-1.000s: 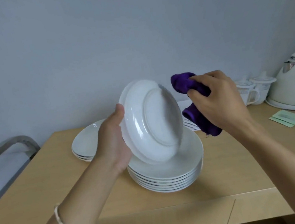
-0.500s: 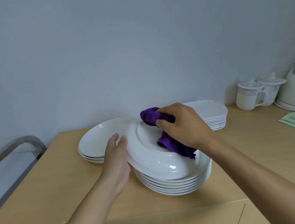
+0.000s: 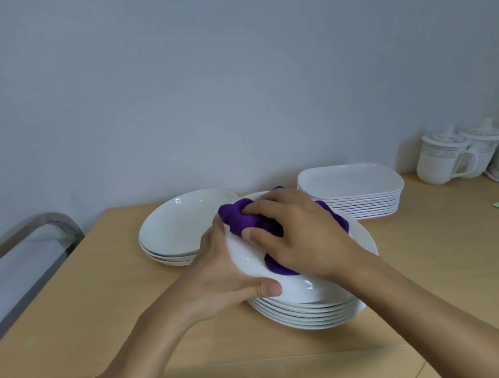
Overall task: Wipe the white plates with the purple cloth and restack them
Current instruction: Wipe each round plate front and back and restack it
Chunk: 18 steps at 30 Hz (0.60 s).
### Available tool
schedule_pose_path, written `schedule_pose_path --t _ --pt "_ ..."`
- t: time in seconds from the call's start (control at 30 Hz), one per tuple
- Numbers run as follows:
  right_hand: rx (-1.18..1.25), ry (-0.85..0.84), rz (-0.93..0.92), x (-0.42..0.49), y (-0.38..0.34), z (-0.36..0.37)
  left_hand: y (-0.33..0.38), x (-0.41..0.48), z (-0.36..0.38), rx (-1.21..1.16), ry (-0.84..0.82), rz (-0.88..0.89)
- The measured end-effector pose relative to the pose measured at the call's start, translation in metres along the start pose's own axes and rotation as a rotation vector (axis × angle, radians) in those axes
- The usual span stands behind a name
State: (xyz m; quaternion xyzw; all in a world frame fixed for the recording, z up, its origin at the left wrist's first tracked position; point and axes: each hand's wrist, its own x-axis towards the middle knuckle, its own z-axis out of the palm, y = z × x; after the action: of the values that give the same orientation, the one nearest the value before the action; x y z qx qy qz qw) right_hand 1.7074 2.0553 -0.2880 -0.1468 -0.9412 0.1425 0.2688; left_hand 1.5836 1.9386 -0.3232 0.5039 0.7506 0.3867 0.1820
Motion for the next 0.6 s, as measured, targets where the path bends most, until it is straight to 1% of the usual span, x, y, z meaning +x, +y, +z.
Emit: schedule_pose_path --t 0.03,0.1,0.17,0.27,0.33,0.47,0.53,0.6 --pt "0.006 -0.017 -0.012 0.004 0.001 0.001 -0.001 -0.001 0.0 0.008 0.0 0.015" --pt "0.017 -0.029 0.01 0.014 0.01 0.001 -0.002 -0.005 0.0 0.015 0.001 -0.049" --pt "-0.036 0.002 0.093 0.022 0.025 -0.002 -0.001 -0.009 0.001 0.017 0.013 -0.107" --pt "-0.122 0.037 0.231 0.022 0.046 -0.011 -0.002 -0.009 0.005 -0.027 0.051 -0.082" --pt "-0.096 -0.008 0.213 0.009 0.048 -0.018 -0.001 -0.009 0.005 -0.037 0.064 -0.059" --pt "0.069 -0.037 0.012 -0.016 0.024 -0.018 0.001 -0.007 0.005 -0.018 0.061 -0.069" --pt "0.105 -0.058 0.004 -0.008 0.019 -0.013 0.002 -0.006 0.005 -0.008 0.069 -0.075" --pt "0.074 -0.041 0.067 0.008 0.026 -0.009 0.005 -0.009 0.004 0.0 0.063 -0.08"
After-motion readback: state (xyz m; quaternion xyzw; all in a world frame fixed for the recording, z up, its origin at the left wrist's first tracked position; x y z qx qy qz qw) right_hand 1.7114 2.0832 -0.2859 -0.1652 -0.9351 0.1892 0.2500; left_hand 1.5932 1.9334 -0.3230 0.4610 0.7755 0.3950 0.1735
